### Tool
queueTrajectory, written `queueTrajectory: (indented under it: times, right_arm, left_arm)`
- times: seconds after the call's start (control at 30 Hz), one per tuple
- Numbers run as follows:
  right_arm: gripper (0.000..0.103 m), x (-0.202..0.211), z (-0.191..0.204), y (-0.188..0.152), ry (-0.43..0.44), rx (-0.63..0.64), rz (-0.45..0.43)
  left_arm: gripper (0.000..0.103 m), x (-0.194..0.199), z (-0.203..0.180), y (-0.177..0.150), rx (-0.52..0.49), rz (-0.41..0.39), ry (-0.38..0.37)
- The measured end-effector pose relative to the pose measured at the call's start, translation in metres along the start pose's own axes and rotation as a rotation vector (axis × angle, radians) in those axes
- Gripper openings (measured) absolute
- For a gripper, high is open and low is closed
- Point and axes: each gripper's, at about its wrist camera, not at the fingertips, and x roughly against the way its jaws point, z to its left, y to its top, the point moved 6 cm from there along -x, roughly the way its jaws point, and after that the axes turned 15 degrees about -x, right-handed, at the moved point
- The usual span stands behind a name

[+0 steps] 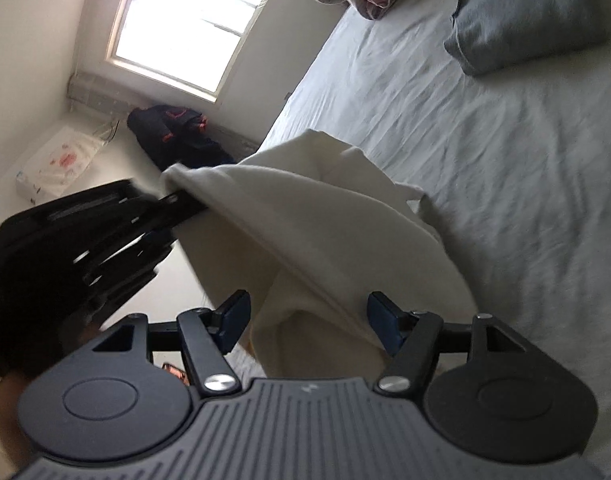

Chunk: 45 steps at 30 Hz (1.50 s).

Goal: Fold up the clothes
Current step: 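Lift the T-shirt with both grippers and shake it open, then lower the T-shirt onto the bed and open both grippers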

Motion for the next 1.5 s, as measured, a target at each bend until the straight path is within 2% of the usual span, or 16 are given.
queueTrajectory:
  times: [0.13, 0.23, 0.3, 0.4, 0.47, 0.6, 0.77, 0.83, 0.9, 0.93, 0.97, 1.1, 1.23, 1.33, 1.5]
  right_arm:
    - [0.069, -0.006, 0.005, -0.008, -0.02, -0.043, -0.022]
    - [0.069, 0.006, 0.021, -0.017, -0.031, 0.024, -0.048]
    - [0.069, 0.008, 0.03, -0.024, -0.019, 0.055, -0.033]
    - [0.067, 0.004, 0.033, -0.033, 0.005, 0.06, 0.043]
    - [0.066, 0.0, 0.029, -0.035, 0.01, 0.038, 0.074]
    - [0.065, -0.008, 0.014, -0.031, -0.001, -0.041, 0.071]
    - [0.065, -0.013, 0.0, -0.028, 0.042, -0.187, 0.075]
    - [0.059, -0.014, -0.002, -0.03, 0.04, -0.2, 0.063]
    - [0.033, -0.016, -0.002, -0.033, 0.027, -0.17, 0.042]
    - [0.026, -0.016, 0.0, -0.035, 0.021, -0.15, 0.032]
    - [0.012, -0.015, 0.001, -0.035, 0.021, -0.138, 0.027]
    - [0.01, -0.008, 0.016, -0.037, 0.025, -0.044, -0.013]
    - [0.009, 0.01, 0.03, -0.036, 0.033, 0.092, -0.108]
    - [0.009, 0.016, 0.036, -0.033, 0.041, 0.144, -0.149]
    - [0.009, 0.022, 0.032, -0.011, 0.021, 0.155, -0.224]
  left_arm:
    - [0.009, 0.006, 0.013, -0.007, 0.055, -0.011, 0.049]
    - [0.009, 0.008, 0.024, -0.009, 0.092, -0.015, 0.081]
    - [0.009, 0.009, 0.03, -0.008, 0.113, -0.017, 0.095]
    - [0.009, 0.01, 0.034, -0.009, 0.115, -0.005, 0.091]
    - [0.009, 0.01, 0.035, -0.01, 0.101, 0.004, 0.091]
    - [0.009, 0.015, 0.036, -0.011, 0.092, 0.008, 0.08]
    - [0.009, 0.027, 0.037, -0.021, 0.159, 0.012, 0.027]
    - [0.009, 0.032, 0.037, -0.025, 0.175, 0.006, 0.025]
    - [0.009, 0.038, 0.039, -0.028, 0.185, -0.003, 0.031]
    - [0.009, 0.04, 0.044, -0.029, 0.194, -0.006, 0.039]
    - [0.009, 0.043, 0.049, -0.031, 0.203, -0.009, 0.047]
    - [0.009, 0.055, 0.075, -0.036, 0.25, -0.025, 0.09]
    - [0.009, 0.069, 0.106, -0.047, 0.309, -0.042, 0.138]
    - [0.009, 0.078, 0.125, -0.059, 0.355, -0.048, 0.158]
    - [0.009, 0.09, 0.16, -0.087, 0.442, -0.045, 0.191]
